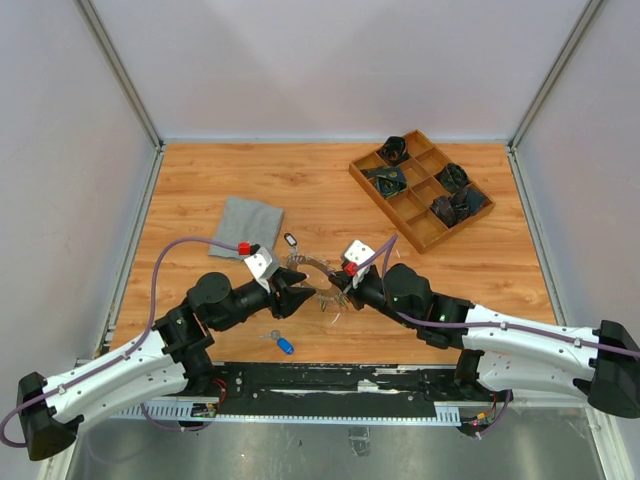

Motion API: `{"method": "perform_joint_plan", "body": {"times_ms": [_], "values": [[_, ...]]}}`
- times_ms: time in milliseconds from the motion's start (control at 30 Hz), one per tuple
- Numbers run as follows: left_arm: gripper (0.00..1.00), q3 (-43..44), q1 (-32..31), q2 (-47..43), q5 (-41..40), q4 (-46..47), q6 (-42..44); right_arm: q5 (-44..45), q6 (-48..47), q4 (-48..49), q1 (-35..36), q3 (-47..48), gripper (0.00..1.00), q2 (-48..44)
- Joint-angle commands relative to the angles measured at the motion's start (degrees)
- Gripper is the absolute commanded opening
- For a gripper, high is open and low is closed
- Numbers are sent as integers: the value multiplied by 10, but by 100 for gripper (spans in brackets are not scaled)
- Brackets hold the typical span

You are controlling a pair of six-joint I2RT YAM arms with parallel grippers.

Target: Put the keys on the keyring

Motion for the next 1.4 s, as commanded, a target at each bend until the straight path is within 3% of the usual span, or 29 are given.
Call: {"method": "perform_joint_plan", "body": {"times_ms": [0,300,533,933,1367], "values": [[50,-9,-5,-1,10,91,68,-18,-26,35,-6,25,1,-24],[53,-9,-5,15,-26,151,130,-45,-55,45,-7,20,1,-35],[53,-3,-5,33,-25,146,147,-63,-63,50,-6,15,1,-45],[49,-15,-5,17,93,157,199,-83,-70,69,-6,11,1,-45],[49,-8,-4,24,72,161,209,-97,-68,66,-2,15,1,-39]]}}
